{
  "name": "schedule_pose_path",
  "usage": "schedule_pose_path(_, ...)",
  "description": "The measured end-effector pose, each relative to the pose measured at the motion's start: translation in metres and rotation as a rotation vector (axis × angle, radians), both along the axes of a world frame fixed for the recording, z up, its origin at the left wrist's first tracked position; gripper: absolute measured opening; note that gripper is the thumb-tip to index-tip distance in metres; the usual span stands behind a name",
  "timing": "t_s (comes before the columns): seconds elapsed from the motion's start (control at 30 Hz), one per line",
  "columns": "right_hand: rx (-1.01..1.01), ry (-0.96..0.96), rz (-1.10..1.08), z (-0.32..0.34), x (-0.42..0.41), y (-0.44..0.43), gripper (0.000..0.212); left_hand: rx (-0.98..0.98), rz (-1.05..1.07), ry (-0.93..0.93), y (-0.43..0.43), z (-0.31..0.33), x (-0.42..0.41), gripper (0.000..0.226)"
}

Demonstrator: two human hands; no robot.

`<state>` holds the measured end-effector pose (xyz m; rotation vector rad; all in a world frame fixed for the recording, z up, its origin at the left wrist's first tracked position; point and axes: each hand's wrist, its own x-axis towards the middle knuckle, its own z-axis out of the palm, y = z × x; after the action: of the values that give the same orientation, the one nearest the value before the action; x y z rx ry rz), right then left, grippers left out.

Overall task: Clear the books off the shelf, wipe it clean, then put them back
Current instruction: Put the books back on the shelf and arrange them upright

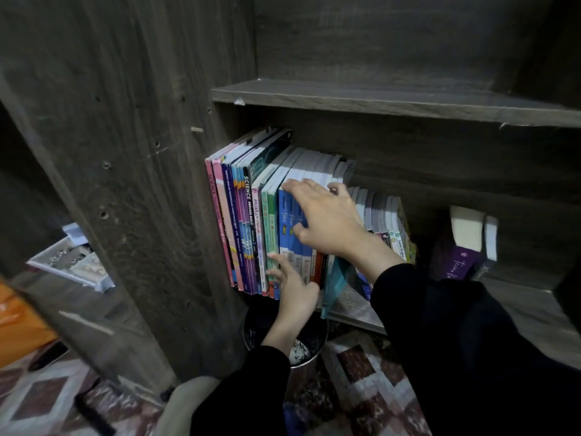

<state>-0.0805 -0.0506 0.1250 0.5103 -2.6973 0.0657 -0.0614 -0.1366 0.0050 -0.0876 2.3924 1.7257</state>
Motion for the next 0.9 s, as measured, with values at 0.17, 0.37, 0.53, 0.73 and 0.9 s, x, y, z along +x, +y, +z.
schedule_pose_path(0.17,0.001,-0.028,-0.011,-0.001,-0.002,-0.002,0.07,-0.029,-0.05,-0.012,-0.007,-0.001,-0.001,0.104)
schedule_pose_path(0.37,-0.815,-0.28,0.105,0.02,0.01,0.012,0.057,-0.13,-0.109,-0.062,-0.028,0.013,0.005,0.096)
schedule_pose_path(0.53,-1.004,-0.086,-0.17,0.002,0.019,0.053,0.053,-0.188,0.175,0.488,-0.019,0.063,0.028,0.049)
schedule_pose_path(0.73,-0.508,-0.336,-0.15,-0.011,0.016,0.071,0.065,-0.601,-0.077,0.772,0.017,0.1,0.013,0.057)
schedule_pose_path(0.9,-0.086,-0.544,-0.233,-0.019,0.02,0.076,0.076,-0.652,0.0,0.804,0.022,0.095,0.008,0.05)
